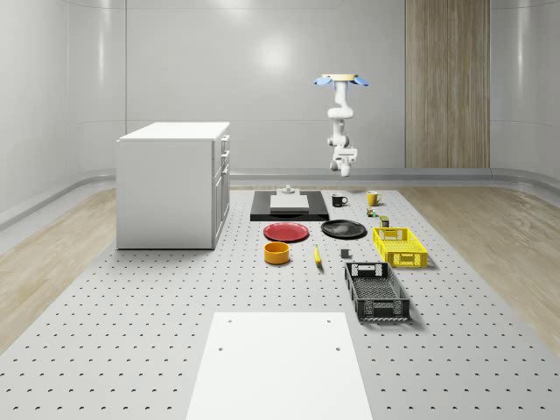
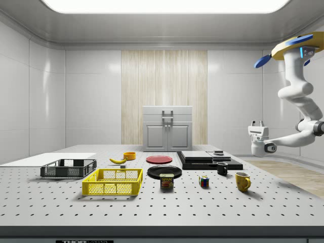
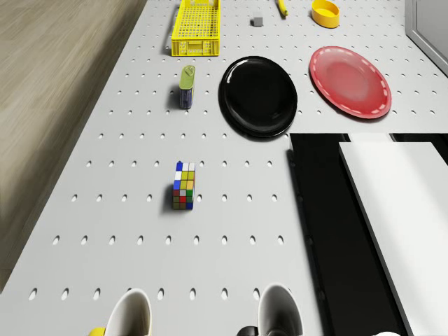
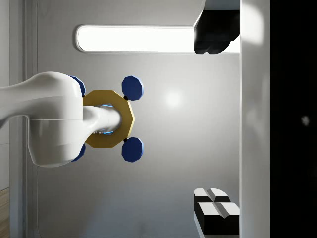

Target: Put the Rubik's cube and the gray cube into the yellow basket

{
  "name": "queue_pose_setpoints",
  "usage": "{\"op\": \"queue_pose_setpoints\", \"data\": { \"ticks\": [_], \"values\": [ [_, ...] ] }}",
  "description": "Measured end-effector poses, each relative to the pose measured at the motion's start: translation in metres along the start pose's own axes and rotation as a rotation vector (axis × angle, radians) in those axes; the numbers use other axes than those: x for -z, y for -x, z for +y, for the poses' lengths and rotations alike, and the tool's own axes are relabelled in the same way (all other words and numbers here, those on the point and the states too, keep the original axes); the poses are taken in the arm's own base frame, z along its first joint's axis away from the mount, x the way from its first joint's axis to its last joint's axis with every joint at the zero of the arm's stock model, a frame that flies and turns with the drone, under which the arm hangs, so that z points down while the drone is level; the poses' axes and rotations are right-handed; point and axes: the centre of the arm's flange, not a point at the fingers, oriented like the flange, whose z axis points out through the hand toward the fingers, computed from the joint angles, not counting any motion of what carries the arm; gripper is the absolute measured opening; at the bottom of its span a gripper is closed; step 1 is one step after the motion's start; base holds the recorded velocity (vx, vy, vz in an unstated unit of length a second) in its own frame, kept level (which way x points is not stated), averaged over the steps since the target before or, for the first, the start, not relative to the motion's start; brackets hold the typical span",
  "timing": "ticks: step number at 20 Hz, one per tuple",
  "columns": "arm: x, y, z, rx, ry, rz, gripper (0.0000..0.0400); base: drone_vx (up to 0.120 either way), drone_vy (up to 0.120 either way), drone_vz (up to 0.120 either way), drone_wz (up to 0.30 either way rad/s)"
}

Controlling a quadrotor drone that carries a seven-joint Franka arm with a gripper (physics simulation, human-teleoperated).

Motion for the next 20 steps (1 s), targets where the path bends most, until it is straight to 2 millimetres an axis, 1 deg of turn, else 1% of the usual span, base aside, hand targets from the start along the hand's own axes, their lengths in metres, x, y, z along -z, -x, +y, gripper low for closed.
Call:
{"op": "queue_pose_setpoints", "data": {
  "ticks": [20],
  "values": [
    [0.002,0.0012,0.0006,0.0,-0.008,0.014,0.04,0.12,0.12,0.0,0.0]
  ]
}}
